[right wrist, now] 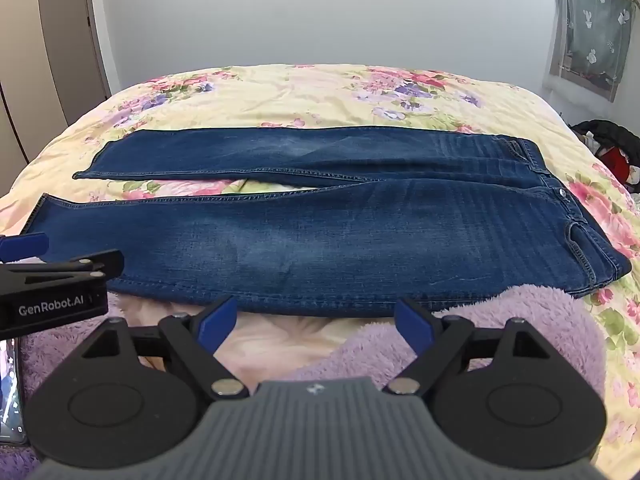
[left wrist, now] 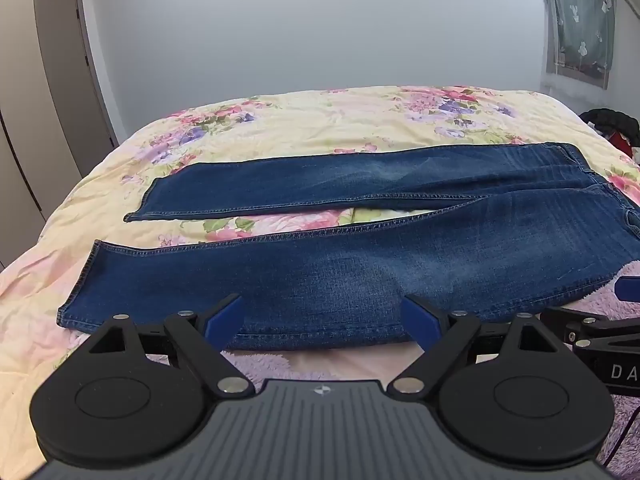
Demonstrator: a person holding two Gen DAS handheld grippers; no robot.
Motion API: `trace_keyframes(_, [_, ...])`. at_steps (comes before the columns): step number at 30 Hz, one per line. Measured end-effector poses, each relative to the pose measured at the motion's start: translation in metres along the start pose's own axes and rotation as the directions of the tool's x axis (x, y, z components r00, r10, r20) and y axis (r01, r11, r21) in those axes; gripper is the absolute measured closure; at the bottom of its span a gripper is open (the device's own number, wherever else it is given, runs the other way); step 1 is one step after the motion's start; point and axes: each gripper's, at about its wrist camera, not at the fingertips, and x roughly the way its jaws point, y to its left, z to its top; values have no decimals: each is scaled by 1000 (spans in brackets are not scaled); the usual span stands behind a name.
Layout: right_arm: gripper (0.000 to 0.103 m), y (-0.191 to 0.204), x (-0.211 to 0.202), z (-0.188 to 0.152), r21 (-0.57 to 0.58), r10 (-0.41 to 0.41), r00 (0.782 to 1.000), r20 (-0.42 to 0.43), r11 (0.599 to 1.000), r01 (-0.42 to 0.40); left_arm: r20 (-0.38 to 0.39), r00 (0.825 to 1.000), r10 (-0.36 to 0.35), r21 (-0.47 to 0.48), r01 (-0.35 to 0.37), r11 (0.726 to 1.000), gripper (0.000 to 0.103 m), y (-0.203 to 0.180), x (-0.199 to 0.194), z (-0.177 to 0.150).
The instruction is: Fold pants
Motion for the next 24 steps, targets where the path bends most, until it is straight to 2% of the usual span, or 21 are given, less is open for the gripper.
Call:
trace_keyframes(9, [21, -1, -1, -1, 5, -4, 1000, 4, 1000, 4, -14, 1000, -18, -25, 18, 1000, 0, 17, 11, 6])
trace_keyframes(11, [21, -1, 0, 1, 3, 0, 1000, -1, 1000, 0, 13, 1000, 8, 5, -8, 1000, 0, 4, -5, 0])
trace_keyframes(24, [21, 2, 0, 0, 1, -6, 1000, 3, 1000, 6, 11, 1000, 14, -10, -14, 1000, 0, 7, -5, 2])
